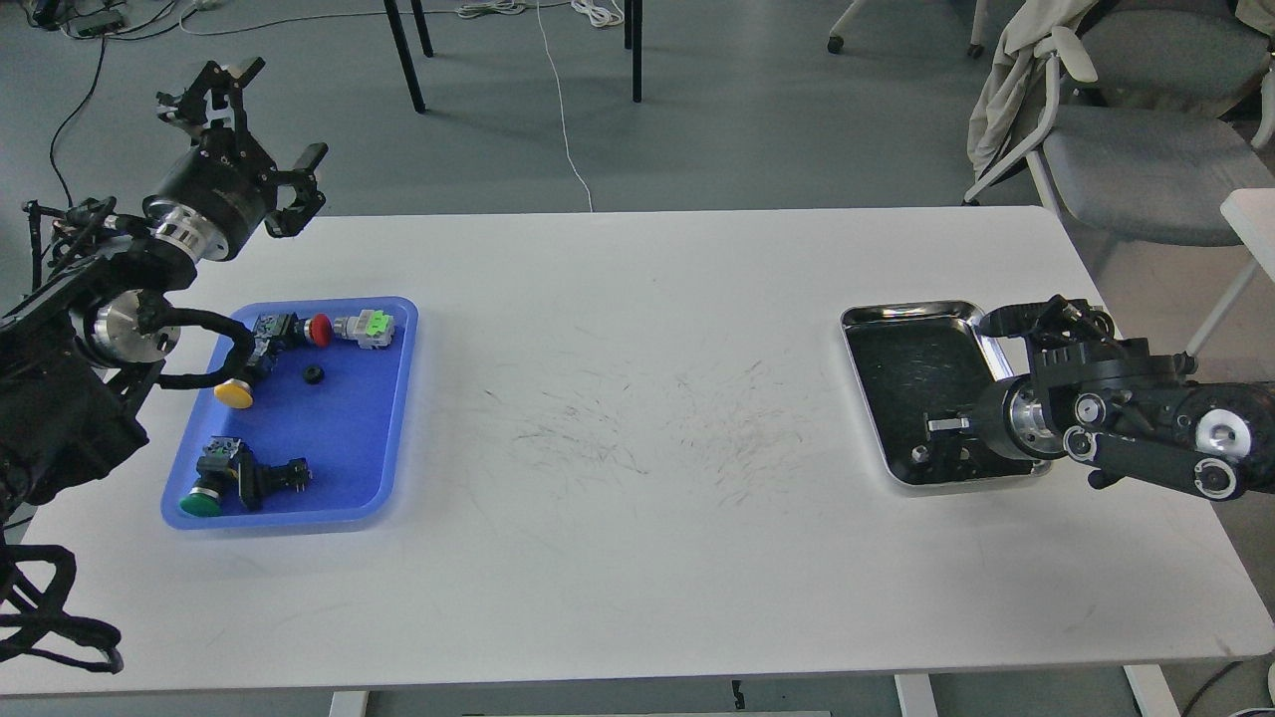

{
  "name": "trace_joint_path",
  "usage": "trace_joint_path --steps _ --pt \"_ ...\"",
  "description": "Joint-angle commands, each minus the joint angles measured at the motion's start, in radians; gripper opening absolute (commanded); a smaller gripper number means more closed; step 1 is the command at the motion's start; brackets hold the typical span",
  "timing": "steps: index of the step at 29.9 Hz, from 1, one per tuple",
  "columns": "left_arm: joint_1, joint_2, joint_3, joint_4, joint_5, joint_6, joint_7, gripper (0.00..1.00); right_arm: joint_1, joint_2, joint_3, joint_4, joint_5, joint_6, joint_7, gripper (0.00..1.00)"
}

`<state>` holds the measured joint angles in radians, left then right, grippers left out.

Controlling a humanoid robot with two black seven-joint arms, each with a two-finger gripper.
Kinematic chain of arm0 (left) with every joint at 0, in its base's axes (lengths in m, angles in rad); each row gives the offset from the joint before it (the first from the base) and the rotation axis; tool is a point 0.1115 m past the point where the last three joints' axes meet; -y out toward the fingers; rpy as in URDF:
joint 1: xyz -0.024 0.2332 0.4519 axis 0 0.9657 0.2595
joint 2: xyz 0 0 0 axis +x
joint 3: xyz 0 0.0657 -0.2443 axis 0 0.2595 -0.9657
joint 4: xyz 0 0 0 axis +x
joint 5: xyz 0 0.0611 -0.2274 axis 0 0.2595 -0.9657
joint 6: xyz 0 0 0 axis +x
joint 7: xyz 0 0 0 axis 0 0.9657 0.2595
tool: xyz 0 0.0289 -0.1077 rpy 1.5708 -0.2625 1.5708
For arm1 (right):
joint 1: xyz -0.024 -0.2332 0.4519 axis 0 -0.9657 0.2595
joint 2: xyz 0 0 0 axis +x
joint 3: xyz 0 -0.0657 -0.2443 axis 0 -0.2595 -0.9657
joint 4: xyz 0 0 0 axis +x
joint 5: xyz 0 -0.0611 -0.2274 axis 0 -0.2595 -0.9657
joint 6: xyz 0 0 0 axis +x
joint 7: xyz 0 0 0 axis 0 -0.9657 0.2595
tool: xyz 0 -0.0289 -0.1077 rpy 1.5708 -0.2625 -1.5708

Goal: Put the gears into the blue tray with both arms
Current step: 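Grasp a second black gear with the right gripper and lift, then carry the second gear with the right gripper toward the table center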

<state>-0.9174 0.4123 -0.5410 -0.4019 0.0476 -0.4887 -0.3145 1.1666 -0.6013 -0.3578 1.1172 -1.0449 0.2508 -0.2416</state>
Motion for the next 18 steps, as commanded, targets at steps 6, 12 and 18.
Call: trace_joint_path --steps 6,12,18 --pt "-0.001 -0.001 0.001 0.000 0.000 0.000 0.000 0.98 0.269 -0.097 0.057 0.154 0.172 0.005 0.001 0.02" --pt "-0.011 0.008 0.003 -0.002 0.000 0.000 0.006 0.98 0.401 -0.127 0.180 0.188 0.286 -0.005 0.019 0.02" --pt "-0.023 0.005 0.004 -0.002 0.002 0.007 0.009 0.98 0.294 0.064 0.300 0.184 0.290 -0.128 0.143 0.02"
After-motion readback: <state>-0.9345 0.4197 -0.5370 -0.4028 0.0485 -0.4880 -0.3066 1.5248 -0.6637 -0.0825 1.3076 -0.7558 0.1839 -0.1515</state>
